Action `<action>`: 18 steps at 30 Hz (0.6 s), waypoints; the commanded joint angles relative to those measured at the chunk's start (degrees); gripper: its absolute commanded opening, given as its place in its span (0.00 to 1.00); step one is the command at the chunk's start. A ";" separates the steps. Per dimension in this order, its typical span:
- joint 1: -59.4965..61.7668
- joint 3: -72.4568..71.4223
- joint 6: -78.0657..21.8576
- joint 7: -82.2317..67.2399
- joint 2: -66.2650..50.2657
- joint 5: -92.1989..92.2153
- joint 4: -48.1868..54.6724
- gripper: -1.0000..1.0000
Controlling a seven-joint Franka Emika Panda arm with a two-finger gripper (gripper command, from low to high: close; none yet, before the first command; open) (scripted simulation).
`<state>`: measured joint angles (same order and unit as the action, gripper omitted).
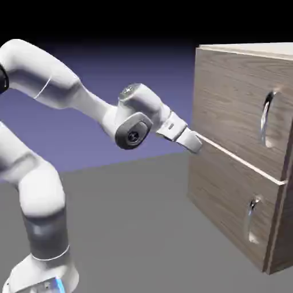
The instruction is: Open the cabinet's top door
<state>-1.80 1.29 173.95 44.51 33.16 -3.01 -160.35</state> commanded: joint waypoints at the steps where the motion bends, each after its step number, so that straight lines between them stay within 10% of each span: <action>1: -0.92 1.07 -0.05 1.70 0.42 -2.50 0.54 0.50; 18: -16.56 19.27 -0.86 30.61 7.48 -44.86 9.71 0.50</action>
<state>-18.35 20.56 173.09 75.12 40.63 -47.86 -150.64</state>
